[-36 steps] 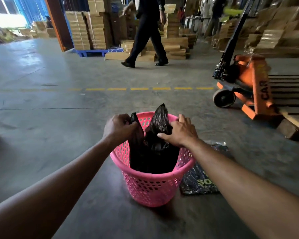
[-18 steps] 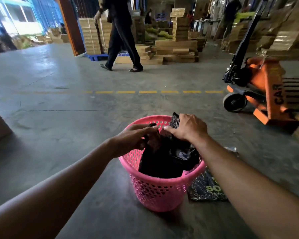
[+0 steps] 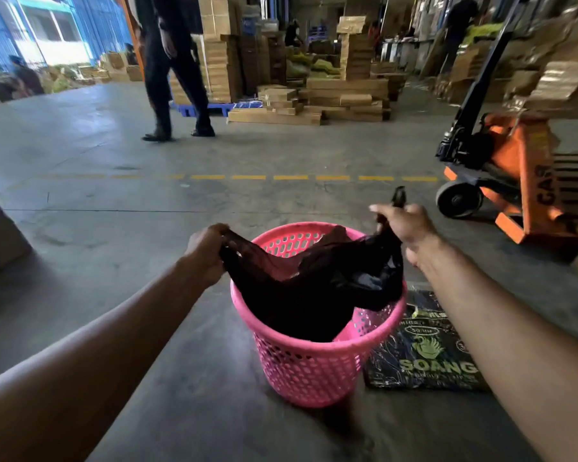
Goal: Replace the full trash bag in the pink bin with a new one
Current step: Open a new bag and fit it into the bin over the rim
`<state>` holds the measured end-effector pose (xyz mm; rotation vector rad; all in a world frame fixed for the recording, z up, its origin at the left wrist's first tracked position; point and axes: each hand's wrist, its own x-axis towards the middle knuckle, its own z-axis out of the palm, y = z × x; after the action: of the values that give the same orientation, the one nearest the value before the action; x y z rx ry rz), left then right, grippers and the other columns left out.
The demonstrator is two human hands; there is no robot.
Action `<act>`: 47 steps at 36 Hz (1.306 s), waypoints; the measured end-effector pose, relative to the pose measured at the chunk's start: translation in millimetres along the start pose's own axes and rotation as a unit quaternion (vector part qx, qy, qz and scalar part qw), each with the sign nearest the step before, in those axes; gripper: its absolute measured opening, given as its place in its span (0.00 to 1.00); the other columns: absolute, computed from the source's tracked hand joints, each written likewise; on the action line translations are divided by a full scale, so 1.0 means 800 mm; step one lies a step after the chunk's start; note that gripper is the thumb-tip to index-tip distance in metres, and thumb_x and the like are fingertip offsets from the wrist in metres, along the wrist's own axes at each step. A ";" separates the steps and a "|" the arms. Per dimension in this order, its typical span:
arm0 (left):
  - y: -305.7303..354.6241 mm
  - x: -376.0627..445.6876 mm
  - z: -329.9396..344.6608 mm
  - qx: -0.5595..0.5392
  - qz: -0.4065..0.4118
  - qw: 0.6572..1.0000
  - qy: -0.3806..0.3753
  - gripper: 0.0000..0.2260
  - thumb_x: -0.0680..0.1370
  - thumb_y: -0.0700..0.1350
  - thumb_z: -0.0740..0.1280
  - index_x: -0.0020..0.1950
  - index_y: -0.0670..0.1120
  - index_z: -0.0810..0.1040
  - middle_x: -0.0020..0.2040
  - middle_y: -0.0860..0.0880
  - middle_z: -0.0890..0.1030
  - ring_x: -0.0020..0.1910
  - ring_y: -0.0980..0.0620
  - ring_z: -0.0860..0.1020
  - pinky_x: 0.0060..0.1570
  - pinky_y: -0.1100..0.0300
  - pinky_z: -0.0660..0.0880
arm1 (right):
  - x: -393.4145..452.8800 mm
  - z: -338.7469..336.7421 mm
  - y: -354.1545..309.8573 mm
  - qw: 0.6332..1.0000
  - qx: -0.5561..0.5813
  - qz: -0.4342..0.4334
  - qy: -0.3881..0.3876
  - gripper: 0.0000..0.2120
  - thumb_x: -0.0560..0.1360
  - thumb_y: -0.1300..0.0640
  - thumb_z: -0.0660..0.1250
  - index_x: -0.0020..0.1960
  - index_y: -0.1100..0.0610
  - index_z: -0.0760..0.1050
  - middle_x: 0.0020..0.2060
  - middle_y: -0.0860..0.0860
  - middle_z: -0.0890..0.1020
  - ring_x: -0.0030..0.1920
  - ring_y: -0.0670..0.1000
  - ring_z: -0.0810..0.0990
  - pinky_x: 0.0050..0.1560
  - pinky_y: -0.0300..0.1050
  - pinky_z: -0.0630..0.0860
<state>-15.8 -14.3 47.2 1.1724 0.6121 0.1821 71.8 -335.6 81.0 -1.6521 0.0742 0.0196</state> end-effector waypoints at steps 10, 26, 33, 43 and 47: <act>0.023 0.003 -0.030 -0.077 0.105 0.991 0.020 0.11 0.82 0.36 0.57 0.46 0.49 0.72 0.22 0.54 0.65 0.16 0.60 0.62 0.18 0.68 0.61 | 0.024 -0.082 0.003 0.983 0.106 0.124 0.086 0.11 0.76 0.52 0.66 0.36 0.52 0.72 0.33 0.48 0.82 0.25 0.44 0.79 0.32 0.41 0.66; 0.022 -0.020 -0.032 0.640 0.357 0.680 0.010 0.22 0.58 0.69 0.67 0.46 0.60 0.83 0.51 0.50 0.81 0.51 0.46 0.81 0.48 0.55 0.75 | 0.019 -0.062 0.007 0.967 -0.226 -0.110 0.044 0.05 0.61 0.61 0.72 0.34 0.52 0.78 0.35 0.53 0.84 0.37 0.53 0.83 0.43 0.49 0.81; 0.016 -0.039 -0.019 0.646 0.329 0.685 -0.074 0.40 0.55 0.69 0.75 0.66 0.65 0.73 0.53 0.53 0.74 0.43 0.49 0.76 0.37 0.58 0.69 | -0.019 -0.030 -0.022 0.979 0.089 -0.011 -0.181 0.13 0.74 0.69 0.69 0.54 0.56 0.75 0.34 0.57 0.82 0.23 0.48 0.73 0.27 0.39 0.71; 0.009 -0.029 -0.027 0.708 0.279 0.649 0.002 0.47 0.52 0.69 0.71 0.68 0.56 0.65 0.56 0.45 0.74 0.54 0.39 0.81 0.46 0.48 0.81 | -0.003 -0.029 0.004 0.953 -0.265 -0.138 0.055 0.21 0.65 0.54 0.75 0.56 0.57 0.74 0.40 0.55 0.85 0.39 0.57 0.85 0.47 0.53 0.83; 0.009 -0.028 -0.040 0.700 0.213 0.681 -0.016 0.56 0.48 0.73 0.71 0.73 0.54 0.63 0.60 0.46 0.77 0.59 0.42 0.79 0.51 0.51 0.79 | -0.004 -0.062 -0.015 0.993 0.055 -0.052 -0.091 0.30 0.72 0.71 0.71 0.67 0.50 0.66 0.40 0.56 0.83 0.32 0.52 0.85 0.34 0.48 0.83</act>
<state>-50.3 4.8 53.9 2.8356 0.3574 0.0494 67.6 -384.0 97.0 -1.5355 -0.1473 0.0863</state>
